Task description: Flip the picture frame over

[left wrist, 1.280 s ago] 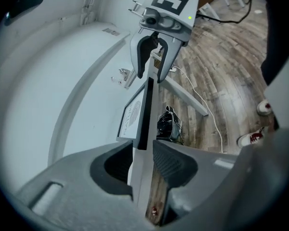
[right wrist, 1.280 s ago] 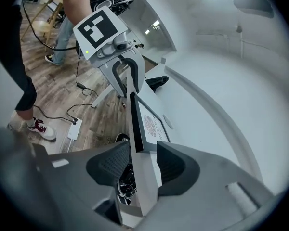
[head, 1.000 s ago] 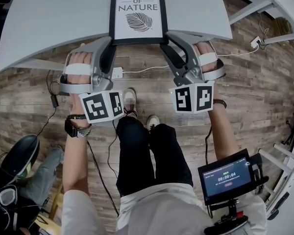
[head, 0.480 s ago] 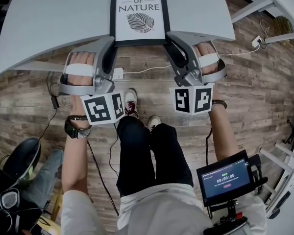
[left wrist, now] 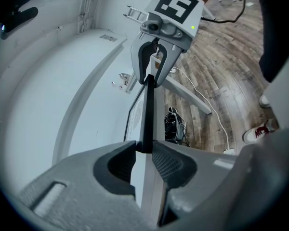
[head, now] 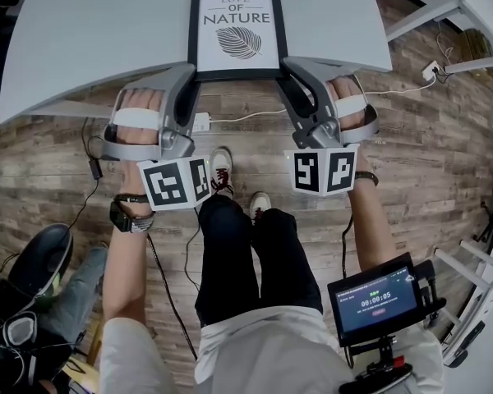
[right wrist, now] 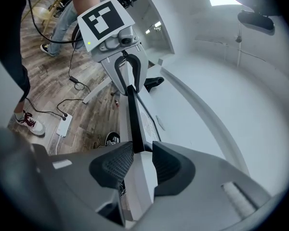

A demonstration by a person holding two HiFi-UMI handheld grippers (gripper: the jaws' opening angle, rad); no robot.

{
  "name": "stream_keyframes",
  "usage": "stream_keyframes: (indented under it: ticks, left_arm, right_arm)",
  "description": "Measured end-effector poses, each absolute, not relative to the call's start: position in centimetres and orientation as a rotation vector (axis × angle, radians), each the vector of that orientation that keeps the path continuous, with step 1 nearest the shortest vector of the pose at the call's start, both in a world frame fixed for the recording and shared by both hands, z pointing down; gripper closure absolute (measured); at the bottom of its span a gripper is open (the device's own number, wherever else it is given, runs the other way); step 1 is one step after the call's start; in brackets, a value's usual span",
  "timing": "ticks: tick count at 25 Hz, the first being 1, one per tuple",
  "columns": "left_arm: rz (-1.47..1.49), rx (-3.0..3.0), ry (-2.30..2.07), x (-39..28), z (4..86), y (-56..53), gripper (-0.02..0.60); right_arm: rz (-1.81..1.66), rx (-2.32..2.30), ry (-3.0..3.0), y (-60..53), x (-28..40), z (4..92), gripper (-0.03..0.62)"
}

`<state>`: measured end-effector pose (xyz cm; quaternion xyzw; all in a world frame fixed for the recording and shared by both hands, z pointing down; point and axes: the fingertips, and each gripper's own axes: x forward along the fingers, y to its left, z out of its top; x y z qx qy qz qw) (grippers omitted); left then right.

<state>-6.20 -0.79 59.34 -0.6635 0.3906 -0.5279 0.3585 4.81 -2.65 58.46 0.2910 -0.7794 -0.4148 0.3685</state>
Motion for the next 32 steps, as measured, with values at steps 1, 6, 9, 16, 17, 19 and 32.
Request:
stream_keyframes:
  ticks: [1, 6, 9, 16, 17, 19, 32]
  left_arm:
    - [-1.361, -1.717, 1.009, -6.2, 59.1, -0.7, 0.473]
    - [-1.341, -1.741, 1.029, -5.9, 57.6, -0.5, 0.479]
    - [-1.333, -1.743, 1.034, -5.8, 56.7, -0.4, 0.483]
    - [-1.321, -1.737, 1.048, -5.8, 54.8, -0.3, 0.497]
    - [-1.321, -1.737, 1.050, -5.8, 54.4, -0.3, 0.499]
    - [-1.322, -1.735, 1.056, -5.9, 53.8, -0.2, 0.500]
    - [-1.318, -1.781, 1.070, -5.6, 51.4, -0.5, 0.502]
  right_arm:
    - [-1.060, 0.746, -2.003, -2.6, 4.8, 58.3, 0.471]
    - [-1.046, 0.751, -2.008, -2.6, 5.0, 56.8, 0.480]
    - [-1.042, 0.760, -2.006, -2.5, 5.2, 55.8, 0.488]
    - [-1.047, 0.775, -2.010, -2.2, 5.1, 53.9, 0.502]
    - [-1.049, 0.777, -2.011, -2.2, 5.2, 53.5, 0.503]
    - [-1.048, 0.779, -2.014, -2.2, 5.0, 52.8, 0.505]
    - [-1.000, 0.748, -2.008, -2.4, 5.3, 50.4, 0.508]
